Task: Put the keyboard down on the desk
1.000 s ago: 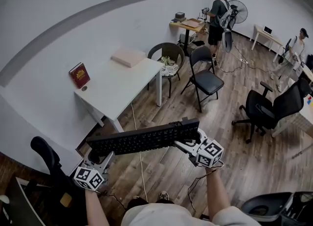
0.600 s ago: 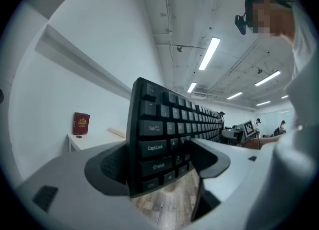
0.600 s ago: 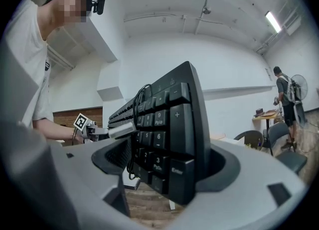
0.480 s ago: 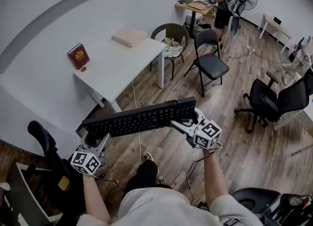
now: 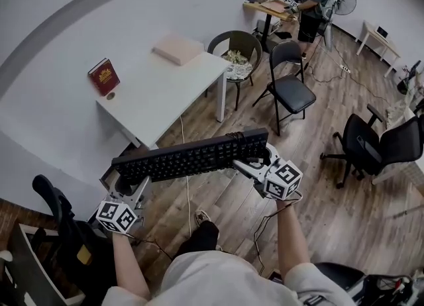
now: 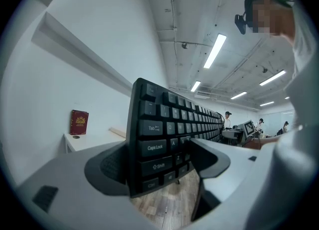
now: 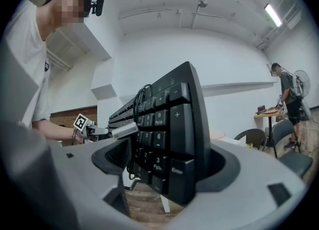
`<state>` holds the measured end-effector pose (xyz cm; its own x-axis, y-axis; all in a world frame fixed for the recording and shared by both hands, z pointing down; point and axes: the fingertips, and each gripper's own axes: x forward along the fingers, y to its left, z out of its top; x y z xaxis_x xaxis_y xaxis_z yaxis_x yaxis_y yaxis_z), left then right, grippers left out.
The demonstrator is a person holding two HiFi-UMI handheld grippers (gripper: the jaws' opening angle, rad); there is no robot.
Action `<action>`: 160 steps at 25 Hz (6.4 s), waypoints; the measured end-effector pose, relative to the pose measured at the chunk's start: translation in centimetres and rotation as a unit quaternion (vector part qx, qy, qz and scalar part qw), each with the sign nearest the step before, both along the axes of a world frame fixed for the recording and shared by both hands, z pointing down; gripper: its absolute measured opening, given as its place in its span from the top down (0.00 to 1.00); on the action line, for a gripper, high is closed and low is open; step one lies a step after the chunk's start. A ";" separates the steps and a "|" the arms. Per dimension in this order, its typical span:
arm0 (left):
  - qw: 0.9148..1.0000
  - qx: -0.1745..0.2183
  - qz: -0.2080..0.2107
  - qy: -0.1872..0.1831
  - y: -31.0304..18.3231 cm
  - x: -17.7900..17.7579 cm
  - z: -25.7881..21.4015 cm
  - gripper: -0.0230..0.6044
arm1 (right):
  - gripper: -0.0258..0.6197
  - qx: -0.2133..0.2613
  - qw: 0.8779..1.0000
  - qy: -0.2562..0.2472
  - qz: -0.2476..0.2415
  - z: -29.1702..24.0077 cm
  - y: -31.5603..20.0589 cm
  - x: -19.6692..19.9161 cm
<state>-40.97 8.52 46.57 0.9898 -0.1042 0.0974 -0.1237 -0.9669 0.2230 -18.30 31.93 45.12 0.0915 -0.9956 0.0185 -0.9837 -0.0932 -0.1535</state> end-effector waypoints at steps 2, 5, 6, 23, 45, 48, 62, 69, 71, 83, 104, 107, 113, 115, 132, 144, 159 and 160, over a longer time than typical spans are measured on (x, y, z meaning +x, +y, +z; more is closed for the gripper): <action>1.000 0.000 0.001 -0.002 -1.1 1.8 -0.1 0.36 | 0.36 -0.001 1.000 -0.002 0.001 0.0 -1.0 1.8; 1.000 0.002 0.006 -0.003 -2.4 4.5 -0.3 0.36 | 0.36 -0.001 1.000 -0.006 0.003 0.1 -2.1 4.3; 1.000 0.000 0.008 -0.003 -3.1 5.5 -0.2 0.36 | 0.36 -0.002 1.000 -0.005 0.005 0.0 -2.7 5.2; 1.000 -0.008 -0.016 -0.021 -9.1 15.3 0.3 0.36 | 0.36 -0.004 1.000 -0.015 -0.017 0.7 -9.9 16.1; 0.985 -0.006 -0.169 -0.012 -10.2 27.4 -0.2 0.36 | 0.36 0.003 0.985 -0.007 -0.170 0.2 -19.1 33.9; 0.984 -0.010 -0.177 -0.019 -10.6 27.5 0.2 0.36 | 0.36 0.003 0.984 -0.009 -0.180 0.5 -20.2 34.3; 0.981 -0.031 -0.187 -0.033 -15.4 30.1 2.9 0.36 | 0.36 -0.019 0.981 -0.026 -0.191 3.4 -25.6 37.2; 0.981 -0.038 -0.187 -0.034 -20.9 32.0 3.4 0.36 | 0.36 -0.028 0.980 -0.028 -0.193 3.7 -31.2 39.1; 0.981 -0.040 -0.188 -0.035 -22.9 32.4 3.6 0.36 | 0.36 -0.031 0.980 -0.030 -0.194 3.9 -33.2 39.6; 0.974 -0.072 -0.211 -0.041 -32.5 31.1 5.8 0.36 | 0.36 -0.061 0.974 -0.036 -0.216 5.2 -44.4 38.9; 0.939 -0.123 -0.314 -0.071 -38.5 28.6 10.2 0.36 | 0.36 -0.116 0.938 -0.072 -0.318 10.7 -57.2 38.1; 0.933 -0.131 -0.329 -0.068 -38.9 28.7 10.5 0.36 | 0.36 -0.117 0.932 -0.069 -0.335 10.8 -58.9 38.3; 0.923 -0.140 -0.350 -0.071 -39.3 28.7 11.0 0.36 | 0.36 -0.124 0.924 -0.072 -0.355 11.4 -60.7 38.4; 0.921 -0.143 -0.356 -0.073 -39.5 28.6 11.3 0.36 | 0.36 -0.129 0.921 -0.074 -0.361 11.8 -61.3 38.3; 0.904 -0.164 -0.386 -0.084 -40.1 28.6 15.7 0.36 | 0.36 -0.156 0.903 -0.093 -0.389 16.7 -63.9 38.3; 0.896 -0.197 -0.385 -0.101 -40.0 28.3 18.4 0.36 | 0.36 -0.188 0.896 -0.115 -0.384 19.7 -63.9 38.0; 0.878 -0.249 -0.389 -0.122 -37.3 27.7 22.0 0.36 | 0.36 -0.247 0.880 -0.136 -0.382 23.7 -61.9 37.4; 0.877 -0.254 -0.389 -0.123 -37.2 27.8 22.4 0.36 | 0.36 -0.251 0.879 -0.138 -0.382 24.0 -61.9 37.4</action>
